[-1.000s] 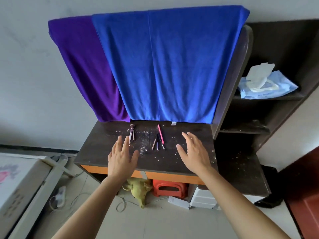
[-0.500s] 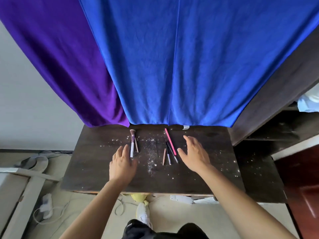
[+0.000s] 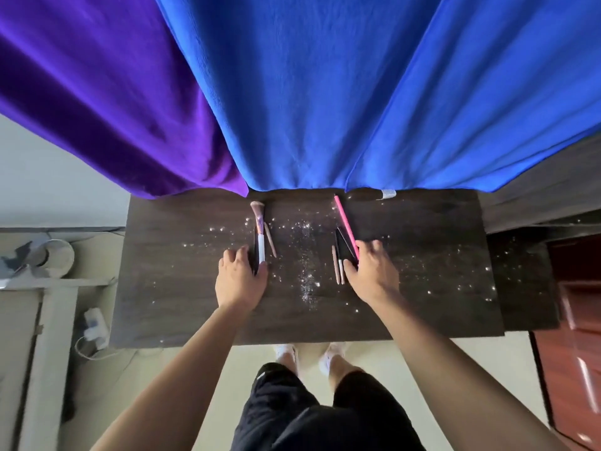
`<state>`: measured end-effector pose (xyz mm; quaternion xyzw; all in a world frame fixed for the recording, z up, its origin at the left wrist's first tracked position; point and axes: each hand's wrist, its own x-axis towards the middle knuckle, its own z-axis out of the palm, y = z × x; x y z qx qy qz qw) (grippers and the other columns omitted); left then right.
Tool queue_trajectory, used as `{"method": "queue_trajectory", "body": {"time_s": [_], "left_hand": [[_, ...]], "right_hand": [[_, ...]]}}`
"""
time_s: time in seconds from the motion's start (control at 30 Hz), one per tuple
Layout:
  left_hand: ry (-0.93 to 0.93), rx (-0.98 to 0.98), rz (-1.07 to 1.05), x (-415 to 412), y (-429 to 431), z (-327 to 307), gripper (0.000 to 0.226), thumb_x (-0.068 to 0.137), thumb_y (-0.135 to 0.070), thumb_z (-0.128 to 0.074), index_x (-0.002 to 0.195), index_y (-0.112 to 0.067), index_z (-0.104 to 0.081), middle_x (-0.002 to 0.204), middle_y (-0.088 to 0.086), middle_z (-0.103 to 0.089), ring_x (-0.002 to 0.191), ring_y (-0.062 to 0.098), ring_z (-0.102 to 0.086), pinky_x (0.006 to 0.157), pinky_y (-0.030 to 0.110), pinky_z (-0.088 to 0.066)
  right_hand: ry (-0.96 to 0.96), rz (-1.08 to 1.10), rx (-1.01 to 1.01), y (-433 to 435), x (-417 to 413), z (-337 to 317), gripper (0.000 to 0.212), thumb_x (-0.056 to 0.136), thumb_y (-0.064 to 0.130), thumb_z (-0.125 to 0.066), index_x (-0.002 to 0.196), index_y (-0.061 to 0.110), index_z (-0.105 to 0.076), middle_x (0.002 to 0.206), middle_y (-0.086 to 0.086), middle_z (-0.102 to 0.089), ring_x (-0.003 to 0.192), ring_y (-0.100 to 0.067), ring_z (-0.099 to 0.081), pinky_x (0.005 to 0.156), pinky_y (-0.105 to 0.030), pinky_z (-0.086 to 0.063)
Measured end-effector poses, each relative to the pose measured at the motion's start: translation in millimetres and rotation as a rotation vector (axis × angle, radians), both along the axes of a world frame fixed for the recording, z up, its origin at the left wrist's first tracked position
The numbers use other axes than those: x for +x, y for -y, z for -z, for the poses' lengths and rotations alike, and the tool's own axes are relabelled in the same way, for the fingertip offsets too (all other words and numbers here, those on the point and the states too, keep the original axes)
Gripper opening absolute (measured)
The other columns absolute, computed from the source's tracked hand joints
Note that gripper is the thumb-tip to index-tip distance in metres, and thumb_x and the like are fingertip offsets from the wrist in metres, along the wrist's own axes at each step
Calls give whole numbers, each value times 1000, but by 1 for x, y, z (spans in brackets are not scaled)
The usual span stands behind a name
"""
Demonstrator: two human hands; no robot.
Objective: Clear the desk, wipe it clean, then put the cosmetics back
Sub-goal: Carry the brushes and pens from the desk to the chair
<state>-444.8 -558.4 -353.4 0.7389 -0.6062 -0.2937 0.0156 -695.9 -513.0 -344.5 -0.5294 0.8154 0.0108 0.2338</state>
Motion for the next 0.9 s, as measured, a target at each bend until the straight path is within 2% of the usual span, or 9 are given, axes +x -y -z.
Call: {"method": "queue_trajectory", "body": {"time_s": [0.17,0.33,0.7,0.9], "left_hand": [[-39,-58,-51,-14,6,7,32,87,-29,-64,116,-14,-63,108,9,-60,105,31,-56,83,38,-46],[-54,-20,-135,-24,14,4,22,80,-17,-65,101,-15,-70,98,9,-68,94,32,-60,75,34,-41],[51,-3,-136,-28,12,8,24,73,-19,-70,95,-12,-70,90,13,-68,87,34,-60,70,32,-40],[-80,-41,-219,-30,7,-8,9,68,-17,-72,77,-20,-71,63,-2,-61,69,25,-57,62,26,-36]], "right_hand": [[68,53,-66,13,-2,7,29,97,34,-62,117,14,-63,110,-10,-63,99,-30,-65,77,-35,-50],[212,172,-22,14,-11,8,26,93,33,-65,105,12,-74,92,-8,-75,90,-25,-69,77,-34,-54],[267,175,-7,0,-21,12,22,88,30,-66,96,13,-76,81,-7,-75,75,-23,-69,69,-30,-55],[302,173,-43,-10,-30,5,18,88,30,-69,92,14,-75,72,-2,-74,58,-15,-68,62,-27,-56]]}}
